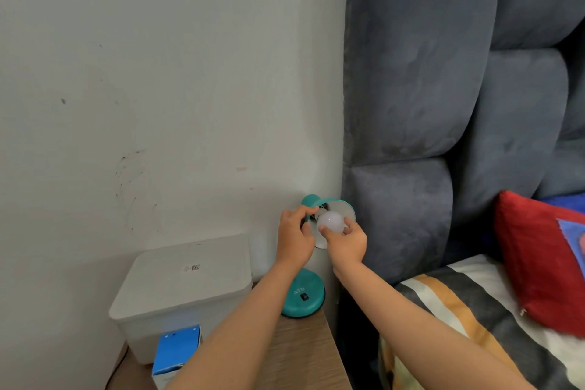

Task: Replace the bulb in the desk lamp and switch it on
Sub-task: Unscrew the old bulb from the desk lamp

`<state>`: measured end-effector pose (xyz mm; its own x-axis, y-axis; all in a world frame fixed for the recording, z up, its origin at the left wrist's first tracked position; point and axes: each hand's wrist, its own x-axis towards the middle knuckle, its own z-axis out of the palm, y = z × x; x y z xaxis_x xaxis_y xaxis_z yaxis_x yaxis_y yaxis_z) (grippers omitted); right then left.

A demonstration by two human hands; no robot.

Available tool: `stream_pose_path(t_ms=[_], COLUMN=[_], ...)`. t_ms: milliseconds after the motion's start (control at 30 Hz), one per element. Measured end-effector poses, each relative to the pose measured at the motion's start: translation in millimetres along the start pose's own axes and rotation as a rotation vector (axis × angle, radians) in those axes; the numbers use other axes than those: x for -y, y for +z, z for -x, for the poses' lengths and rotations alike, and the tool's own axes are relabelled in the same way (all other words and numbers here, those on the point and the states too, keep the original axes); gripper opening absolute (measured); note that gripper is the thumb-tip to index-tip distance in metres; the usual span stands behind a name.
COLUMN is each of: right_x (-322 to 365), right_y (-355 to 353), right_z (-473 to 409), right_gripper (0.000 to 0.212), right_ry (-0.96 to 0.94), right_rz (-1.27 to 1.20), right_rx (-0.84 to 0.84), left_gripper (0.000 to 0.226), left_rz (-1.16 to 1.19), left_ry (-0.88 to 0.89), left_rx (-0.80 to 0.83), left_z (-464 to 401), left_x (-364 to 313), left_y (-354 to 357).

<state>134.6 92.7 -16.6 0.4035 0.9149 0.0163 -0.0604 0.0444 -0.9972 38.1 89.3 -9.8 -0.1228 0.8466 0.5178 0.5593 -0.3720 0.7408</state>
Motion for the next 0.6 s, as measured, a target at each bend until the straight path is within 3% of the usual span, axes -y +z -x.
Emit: stream_pose_path(t_ms=[333,467,600], right_x=[-5.2,-4.3,-5.7], right_y=[-3.8,-2.2,-1.1], right_z=[-3.4,-3.3,-6.8], right_gripper=[0.057,0.031,0.038], right_ry=[-0.033,-0.052,-0.005], right_rz=[-0.037,-0.151,-0.172], right_rx=[0.116,0.091,0.051], left_gripper=[0.037,0.037,0.038], left_rz=[-0.009,0.012,0.025], left_ry=[-0.02,-0.03,-0.04], left_rx=[-0.02,-0.011,-0.013], left_z=[0.9,1.0,1.5], left_x=[-2.1,-5.2,-6.0], left_y=[-0.3,-1.5,-0.5])
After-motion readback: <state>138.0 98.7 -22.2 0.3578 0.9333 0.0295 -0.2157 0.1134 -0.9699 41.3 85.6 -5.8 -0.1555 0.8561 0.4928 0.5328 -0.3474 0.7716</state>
